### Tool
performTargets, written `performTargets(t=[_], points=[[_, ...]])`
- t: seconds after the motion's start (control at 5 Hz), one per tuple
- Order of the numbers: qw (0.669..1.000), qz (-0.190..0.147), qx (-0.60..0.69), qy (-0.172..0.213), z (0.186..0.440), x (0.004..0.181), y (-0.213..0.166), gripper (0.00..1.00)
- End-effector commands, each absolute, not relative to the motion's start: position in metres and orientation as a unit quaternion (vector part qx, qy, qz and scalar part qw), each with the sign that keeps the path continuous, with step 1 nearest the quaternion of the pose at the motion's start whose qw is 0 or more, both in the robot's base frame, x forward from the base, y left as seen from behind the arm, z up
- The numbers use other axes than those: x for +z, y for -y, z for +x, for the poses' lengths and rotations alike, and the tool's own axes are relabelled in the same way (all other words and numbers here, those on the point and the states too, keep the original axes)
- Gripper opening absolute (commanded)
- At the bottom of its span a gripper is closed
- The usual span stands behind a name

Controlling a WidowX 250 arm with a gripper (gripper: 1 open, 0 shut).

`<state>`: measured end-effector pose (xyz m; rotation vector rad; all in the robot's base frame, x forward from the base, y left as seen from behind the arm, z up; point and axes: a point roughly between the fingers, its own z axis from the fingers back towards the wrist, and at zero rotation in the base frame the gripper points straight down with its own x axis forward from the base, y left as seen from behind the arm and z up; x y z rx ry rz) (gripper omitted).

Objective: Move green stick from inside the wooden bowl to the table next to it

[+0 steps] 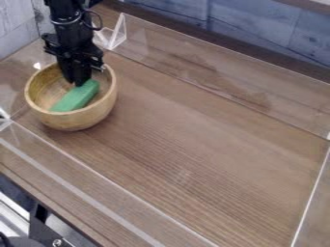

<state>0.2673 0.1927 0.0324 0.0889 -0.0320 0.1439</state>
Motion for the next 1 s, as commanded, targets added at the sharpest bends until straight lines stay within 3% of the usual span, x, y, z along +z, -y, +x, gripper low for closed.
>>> performTargets(t=[0.0,0.4,0.8], points=[[0.996,0.016,0.091,-0.014,0.258,0.025,-0.196,0.0],[0.996,-0.002,0.089,-0.009,0.265,0.06,-0.213,0.0],[0.991,-0.023,0.132,0.003,0.262,0.101,-0.2,0.0]])
